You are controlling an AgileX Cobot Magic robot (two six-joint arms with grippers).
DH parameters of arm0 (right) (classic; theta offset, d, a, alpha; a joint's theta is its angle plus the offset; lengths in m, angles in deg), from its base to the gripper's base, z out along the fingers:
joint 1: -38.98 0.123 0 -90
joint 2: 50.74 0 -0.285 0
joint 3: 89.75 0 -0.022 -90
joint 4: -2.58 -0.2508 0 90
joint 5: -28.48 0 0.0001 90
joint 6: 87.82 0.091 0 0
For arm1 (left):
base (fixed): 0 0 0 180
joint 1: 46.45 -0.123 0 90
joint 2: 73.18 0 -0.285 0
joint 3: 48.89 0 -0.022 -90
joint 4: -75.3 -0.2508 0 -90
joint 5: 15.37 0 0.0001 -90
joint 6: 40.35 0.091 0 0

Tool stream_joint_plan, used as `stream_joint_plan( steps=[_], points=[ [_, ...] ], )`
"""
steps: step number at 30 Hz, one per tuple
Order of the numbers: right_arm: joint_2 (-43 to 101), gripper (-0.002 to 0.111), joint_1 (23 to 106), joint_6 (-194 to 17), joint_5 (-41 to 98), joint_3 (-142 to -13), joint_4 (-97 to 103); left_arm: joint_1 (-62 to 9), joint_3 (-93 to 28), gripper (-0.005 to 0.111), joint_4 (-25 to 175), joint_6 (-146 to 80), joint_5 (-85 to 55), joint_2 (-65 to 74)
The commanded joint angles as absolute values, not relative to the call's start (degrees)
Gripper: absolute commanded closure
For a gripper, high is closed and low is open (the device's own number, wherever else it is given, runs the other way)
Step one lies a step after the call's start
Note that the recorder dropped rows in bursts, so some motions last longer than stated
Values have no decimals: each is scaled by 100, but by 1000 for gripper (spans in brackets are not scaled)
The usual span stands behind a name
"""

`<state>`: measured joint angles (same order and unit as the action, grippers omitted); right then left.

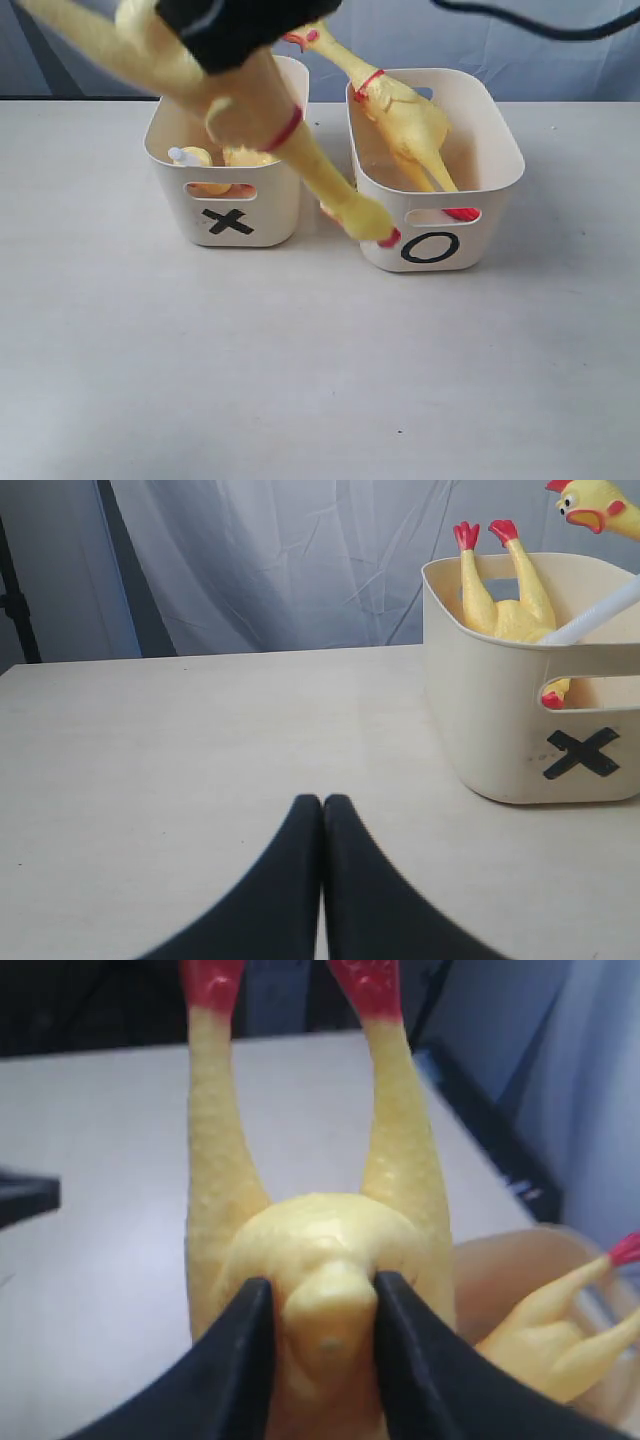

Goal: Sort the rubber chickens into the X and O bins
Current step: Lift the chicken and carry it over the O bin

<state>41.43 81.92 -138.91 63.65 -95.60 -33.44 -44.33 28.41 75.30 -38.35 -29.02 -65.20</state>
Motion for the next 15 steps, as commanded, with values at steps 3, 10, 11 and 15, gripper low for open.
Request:
stream_joint_plan(
  steps=[3,10,11,15],
  points=[
    [3638,89,8167,-13914,4640,-9571,-2951,-4410,2833,107,7566,-3868,-2869,-6540],
    [3621,89,7645,-13810,4334,-9571,-2837,-4410,2833,107,7566,-3868,-2869,-6540],
    [3663,89,7513,-13688,4382,-9571,-2837,-4410,2833,107,7566,-3868,-2869,-6540],
    [3812,89,6999,-13313,4636,-9571,-2837,-4410,2833,107,7566,-3868,-2869,-6540]
  ],
)
